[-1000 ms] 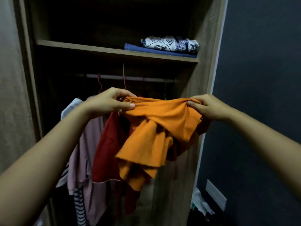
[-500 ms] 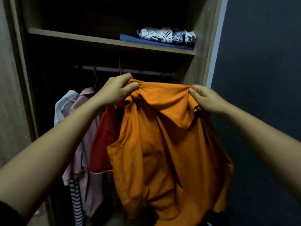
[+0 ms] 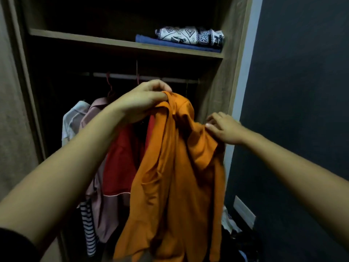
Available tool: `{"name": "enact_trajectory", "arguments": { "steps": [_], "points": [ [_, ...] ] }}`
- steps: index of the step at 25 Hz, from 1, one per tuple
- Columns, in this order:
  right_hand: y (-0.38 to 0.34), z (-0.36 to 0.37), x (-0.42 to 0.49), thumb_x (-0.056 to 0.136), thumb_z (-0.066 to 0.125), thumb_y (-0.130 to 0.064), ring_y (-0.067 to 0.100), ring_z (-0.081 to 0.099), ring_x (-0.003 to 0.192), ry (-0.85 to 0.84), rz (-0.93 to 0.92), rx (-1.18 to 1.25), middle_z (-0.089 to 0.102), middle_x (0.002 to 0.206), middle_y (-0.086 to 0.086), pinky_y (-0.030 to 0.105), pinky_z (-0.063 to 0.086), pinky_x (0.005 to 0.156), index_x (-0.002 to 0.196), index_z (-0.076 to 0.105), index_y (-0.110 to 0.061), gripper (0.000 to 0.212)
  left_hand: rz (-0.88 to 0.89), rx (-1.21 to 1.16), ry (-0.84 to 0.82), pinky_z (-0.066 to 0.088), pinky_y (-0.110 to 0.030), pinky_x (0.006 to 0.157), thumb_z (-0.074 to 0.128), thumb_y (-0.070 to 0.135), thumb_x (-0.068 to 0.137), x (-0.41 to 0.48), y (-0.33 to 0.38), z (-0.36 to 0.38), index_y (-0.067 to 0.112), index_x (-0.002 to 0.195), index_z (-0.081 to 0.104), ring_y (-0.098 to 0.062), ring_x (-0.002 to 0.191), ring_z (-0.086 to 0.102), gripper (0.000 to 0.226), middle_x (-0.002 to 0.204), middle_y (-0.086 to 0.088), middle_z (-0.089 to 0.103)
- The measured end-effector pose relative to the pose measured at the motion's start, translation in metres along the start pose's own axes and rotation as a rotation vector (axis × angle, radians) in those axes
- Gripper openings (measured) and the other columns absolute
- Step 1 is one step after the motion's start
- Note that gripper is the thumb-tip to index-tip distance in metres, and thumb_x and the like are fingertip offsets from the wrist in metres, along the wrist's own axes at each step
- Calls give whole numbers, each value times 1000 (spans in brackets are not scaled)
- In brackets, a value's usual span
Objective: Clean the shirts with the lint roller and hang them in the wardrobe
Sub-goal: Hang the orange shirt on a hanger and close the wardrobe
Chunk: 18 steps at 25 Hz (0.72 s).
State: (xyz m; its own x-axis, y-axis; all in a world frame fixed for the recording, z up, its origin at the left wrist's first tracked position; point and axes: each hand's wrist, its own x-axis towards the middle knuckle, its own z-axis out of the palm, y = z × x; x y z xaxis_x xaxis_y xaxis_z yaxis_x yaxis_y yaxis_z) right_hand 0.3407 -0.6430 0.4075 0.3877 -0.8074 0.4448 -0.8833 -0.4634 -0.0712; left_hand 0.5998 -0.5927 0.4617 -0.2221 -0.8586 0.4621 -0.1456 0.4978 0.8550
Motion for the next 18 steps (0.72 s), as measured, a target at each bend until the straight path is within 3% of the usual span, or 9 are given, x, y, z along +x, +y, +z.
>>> {"name": "enact_trajectory", "arguments": {
  "steps": [1, 3, 6, 9, 11, 12, 14, 16, 18],
  "points": [
    [-6, 7, -1, 96, 33, -45, 20, 54, 99, 42, 5, 72, 54, 102, 3, 37, 45, 82, 108, 51, -16, 36, 11, 157, 96, 36, -17, 41, 51, -1, 84, 2, -4, 10, 22, 78, 55, -7, 44, 45, 25, 66, -2, 51],
    [-29, 16, -8, 97, 26, -48, 12, 54, 76, 157, 50, 371, 54, 79, -5, 29, 41, 69, 90, 52, -19, 39, -50, 247, 253, 37, -22, 47, 51, 1, 83, 10, -22, 30, 22, 72, 56, -12, 49, 46, 23, 64, -1, 52],
    [-56, 19, -19, 88, 19, -66, 8, 48, 57, 26, 165, 814, 50, 62, -7, 25, 39, 58, 78, 50, -19, 57, -222, 11, 423, 34, -22, 47, 41, -2, 82, 19, -44, 45, 21, 72, 50, -15, 51, 43, 27, 63, -2, 47],
    [-60, 25, -33, 83, 42, -65, 12, 60, 82, -405, 90, 822, 61, 94, -2, 25, 47, 73, 108, 53, -17, 55, -250, -197, 516, 37, -24, 52, 31, -9, 82, 24, -43, 41, 20, 73, 48, -17, 56, 44, 34, 67, -6, 45],
    [-55, 36, -42, 90, 52, -44, 16, 58, 108, -614, 18, 685, 56, 120, -4, 23, 48, 86, 130, 43, -18, 49, -220, -186, 529, 40, -24, 52, 27, -11, 82, 22, -36, 38, 19, 73, 50, -18, 58, 47, 39, 68, -7, 48],
    [-52, 39, -45, 93, 50, -36, 16, 56, 111, -647, 28, 687, 53, 122, -5, 23, 49, 85, 134, 40, -19, 46, -211, -174, 533, 41, -24, 52, 27, -11, 83, 20, -33, 35, 18, 72, 53, -18, 58, 48, 40, 69, -8, 50],
    [-46, 34, -45, 97, 41, -30, 14, 58, 100, -583, 92, 788, 56, 111, -5, 23, 50, 78, 129, 42, -20, 33, -227, -213, 560, 45, -22, 50, 33, -5, 86, 14, -23, 23, 15, 71, 58, -19, 60, 50, 35, 69, -8, 52],
    [-40, 18, -40, 99, 35, -33, 18, 61, 89, -418, 182, 862, 59, 100, 2, 29, 52, 76, 117, 49, -16, 29, -278, -285, 555, 50, -24, 51, 41, 6, 86, 7, -15, 7, 12, 74, 56, -18, 66, 54, 20, 73, -6, 52],
    [-36, -4, -31, 98, 37, -38, 19, 61, 89, -233, 244, 793, 60, 100, 5, 29, 50, 72, 115, 52, -15, 32, -284, -128, 468, 53, -28, 62, 52, 11, 82, 1, -17, -8, 13, 74, 53, -19, 71, 58, 8, 74, -6, 54]
  ]
}}
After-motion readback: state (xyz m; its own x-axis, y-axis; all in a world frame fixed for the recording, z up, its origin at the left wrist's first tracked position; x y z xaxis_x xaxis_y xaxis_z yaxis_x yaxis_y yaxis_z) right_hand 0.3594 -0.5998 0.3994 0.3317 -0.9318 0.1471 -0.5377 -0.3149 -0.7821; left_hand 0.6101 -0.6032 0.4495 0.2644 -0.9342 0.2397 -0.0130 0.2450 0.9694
